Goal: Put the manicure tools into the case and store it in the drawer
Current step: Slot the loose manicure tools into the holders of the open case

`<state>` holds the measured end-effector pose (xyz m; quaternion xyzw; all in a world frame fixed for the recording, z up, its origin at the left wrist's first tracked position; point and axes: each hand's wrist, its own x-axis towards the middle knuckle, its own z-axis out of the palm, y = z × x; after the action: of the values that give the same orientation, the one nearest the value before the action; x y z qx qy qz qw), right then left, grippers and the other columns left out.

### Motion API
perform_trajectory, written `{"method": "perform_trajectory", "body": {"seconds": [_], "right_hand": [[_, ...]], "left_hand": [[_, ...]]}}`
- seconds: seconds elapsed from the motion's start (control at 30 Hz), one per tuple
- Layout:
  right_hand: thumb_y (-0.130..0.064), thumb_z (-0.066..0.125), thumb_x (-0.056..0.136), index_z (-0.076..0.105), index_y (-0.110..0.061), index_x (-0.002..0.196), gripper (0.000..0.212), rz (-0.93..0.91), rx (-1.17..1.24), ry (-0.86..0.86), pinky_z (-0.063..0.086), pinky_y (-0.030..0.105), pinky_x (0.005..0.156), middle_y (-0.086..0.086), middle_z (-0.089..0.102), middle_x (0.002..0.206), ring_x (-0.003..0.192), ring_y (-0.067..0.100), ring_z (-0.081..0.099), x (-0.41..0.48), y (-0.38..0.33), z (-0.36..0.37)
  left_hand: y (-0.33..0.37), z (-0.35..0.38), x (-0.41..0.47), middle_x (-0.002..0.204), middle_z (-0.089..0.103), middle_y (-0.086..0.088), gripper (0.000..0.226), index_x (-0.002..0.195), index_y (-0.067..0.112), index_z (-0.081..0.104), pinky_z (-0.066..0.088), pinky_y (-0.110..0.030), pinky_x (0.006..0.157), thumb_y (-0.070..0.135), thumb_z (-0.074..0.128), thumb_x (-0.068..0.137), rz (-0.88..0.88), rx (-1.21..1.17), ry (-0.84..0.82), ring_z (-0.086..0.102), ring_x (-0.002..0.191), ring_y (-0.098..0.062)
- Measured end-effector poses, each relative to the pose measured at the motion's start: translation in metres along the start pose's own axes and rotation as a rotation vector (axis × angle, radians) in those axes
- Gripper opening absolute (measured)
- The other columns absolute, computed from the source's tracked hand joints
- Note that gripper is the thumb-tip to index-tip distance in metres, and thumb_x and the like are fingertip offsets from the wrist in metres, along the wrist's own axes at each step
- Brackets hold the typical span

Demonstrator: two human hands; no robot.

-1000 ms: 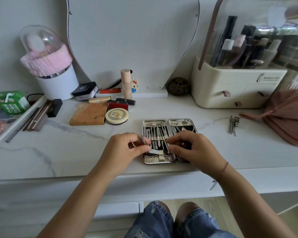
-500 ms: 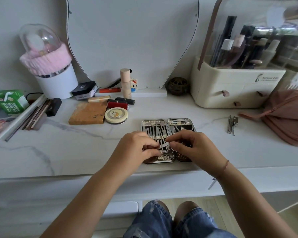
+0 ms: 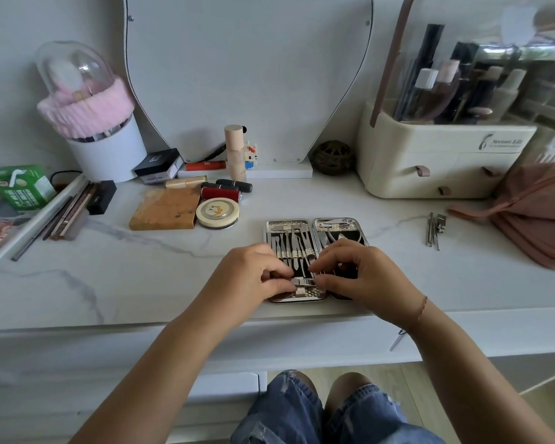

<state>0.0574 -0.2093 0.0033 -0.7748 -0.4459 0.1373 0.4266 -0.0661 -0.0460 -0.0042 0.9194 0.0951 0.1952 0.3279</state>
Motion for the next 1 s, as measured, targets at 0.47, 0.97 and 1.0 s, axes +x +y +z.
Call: {"method": "perform_trajectory", "body": {"seconds": [0.47, 0.97, 1.0], "right_hand": [[-0.015, 0.07, 0.08, 0.072, -0.021, 0.081, 0.007, -0.026, -0.03, 0.205, 0.049, 0.016, 0.068, -0.003, 0.068, 0.084, 0.072, 0.009, 0.06, -0.004, 0.0, -0.003], [-0.05, 0.067, 0.076, 0.071, -0.017, 0.083, 0.034, 0.662, -0.402, 0.562, 0.037, 0.028, 0.072, 0.013, 0.066, 0.093, 0.099, 0.033, 0.059, 0.031, 0.109, -0.132], [-0.05, 0.067, 0.075, 0.072, -0.018, 0.091, 0.037, 0.683, -0.404, 0.556, 0.039, 0.029, 0.074, 0.012, 0.068, 0.102, 0.101, 0.031, 0.06, 0.033, 0.112, -0.132]], "left_hand": [[-0.001, 0.005, -0.007, 0.068, 0.047, 0.012, 0.009, 0.079, 0.027, 0.07, 0.033, -0.009, 0.055, 0.027, 0.076, 0.072, -0.08, -0.028, 0.056, 0.048, 0.062, -0.004], [-0.015, 0.009, -0.005, 0.115, 0.052, 0.025, 0.052, 0.106, 0.033, 0.065, 0.022, 0.0, 0.092, 0.068, 0.053, 0.068, 0.038, 0.003, 0.012, 0.039, 0.115, 0.008], [-0.016, 0.009, -0.004, 0.115, 0.053, 0.024, 0.049, 0.105, 0.034, 0.066, 0.022, 0.001, 0.092, 0.066, 0.056, 0.07, 0.037, 0.003, 0.005, 0.04, 0.115, 0.008]]}}
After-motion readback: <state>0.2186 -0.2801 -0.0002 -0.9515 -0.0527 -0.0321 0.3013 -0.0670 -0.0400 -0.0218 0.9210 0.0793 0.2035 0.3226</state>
